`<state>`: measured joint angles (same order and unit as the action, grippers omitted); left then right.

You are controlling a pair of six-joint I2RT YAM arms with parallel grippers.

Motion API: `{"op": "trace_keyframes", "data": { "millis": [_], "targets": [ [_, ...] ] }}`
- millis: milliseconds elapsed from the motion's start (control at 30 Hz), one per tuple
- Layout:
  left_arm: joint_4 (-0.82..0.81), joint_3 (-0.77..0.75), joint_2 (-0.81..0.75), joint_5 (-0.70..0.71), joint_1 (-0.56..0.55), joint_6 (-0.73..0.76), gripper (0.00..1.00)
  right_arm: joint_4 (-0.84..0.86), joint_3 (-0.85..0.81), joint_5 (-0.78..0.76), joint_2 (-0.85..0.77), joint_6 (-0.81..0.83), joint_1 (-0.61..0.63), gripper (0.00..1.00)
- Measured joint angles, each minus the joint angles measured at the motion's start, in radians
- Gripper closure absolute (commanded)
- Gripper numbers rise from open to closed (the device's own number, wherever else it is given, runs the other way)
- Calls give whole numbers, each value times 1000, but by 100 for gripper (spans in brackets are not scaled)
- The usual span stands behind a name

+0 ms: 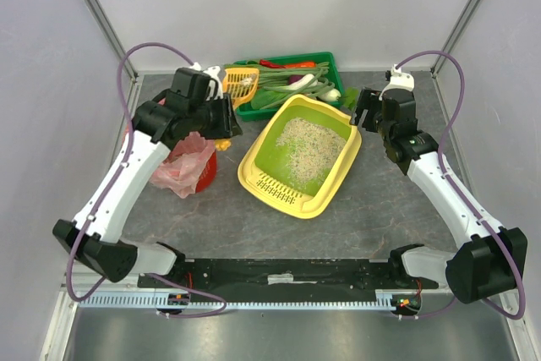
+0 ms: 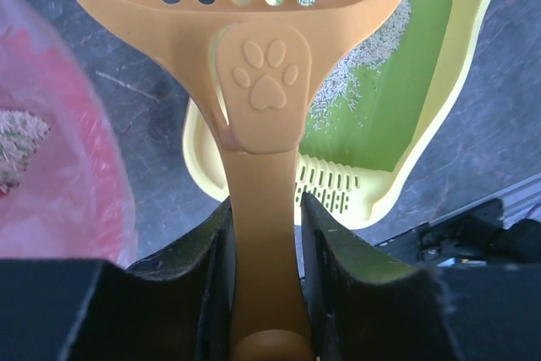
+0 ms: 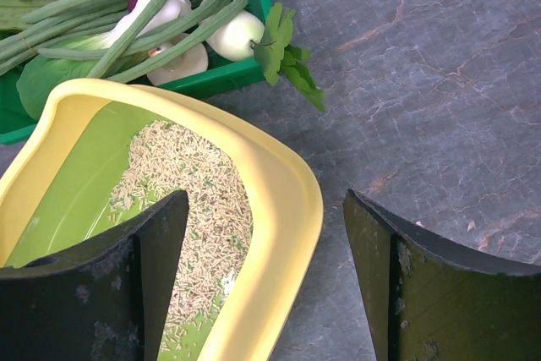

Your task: Clean the litter box

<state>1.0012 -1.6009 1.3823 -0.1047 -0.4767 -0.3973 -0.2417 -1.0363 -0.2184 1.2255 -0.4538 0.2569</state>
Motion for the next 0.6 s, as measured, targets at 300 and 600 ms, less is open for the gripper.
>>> {"op": "trace_keyframes", "data": {
  "millis": [300,600],
  "targets": [
    [-2,153,-169,-83,127,-170,98,0,0,8,0,0,0,18],
    [-14,240,-265,-129,168,-291,98,1,8,15,1,0,0,18]
  ]
}}
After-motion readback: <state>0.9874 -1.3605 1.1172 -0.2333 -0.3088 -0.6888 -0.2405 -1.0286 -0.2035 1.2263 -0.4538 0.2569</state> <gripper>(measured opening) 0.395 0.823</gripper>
